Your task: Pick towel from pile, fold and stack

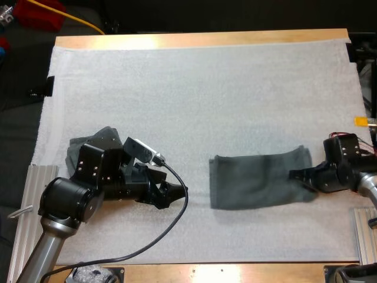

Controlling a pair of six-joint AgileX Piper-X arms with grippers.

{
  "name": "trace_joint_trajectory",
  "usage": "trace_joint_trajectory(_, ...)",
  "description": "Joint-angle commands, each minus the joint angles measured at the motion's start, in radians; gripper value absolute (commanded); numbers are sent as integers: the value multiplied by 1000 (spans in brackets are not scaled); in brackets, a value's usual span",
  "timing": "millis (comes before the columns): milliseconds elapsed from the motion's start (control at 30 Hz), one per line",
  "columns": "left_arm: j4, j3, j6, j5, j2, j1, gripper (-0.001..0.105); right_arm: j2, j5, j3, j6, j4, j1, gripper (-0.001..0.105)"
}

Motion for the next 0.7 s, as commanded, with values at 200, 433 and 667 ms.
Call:
trace_joint_trajectory(200, -1, -5, -9, 11, -4, 0, 70, -16, 43, -91, -17, 105, 17, 2)
trace_joint_trajectory(433, -1, 6, -9, 11, -4, 0, 70, -16, 11, -109, 58, 112, 180, 2)
trace_joint_trajectory(667, 2, 28, -9, 12, -4, 0, 70, -16, 5, -109, 173, 37, 346, 2)
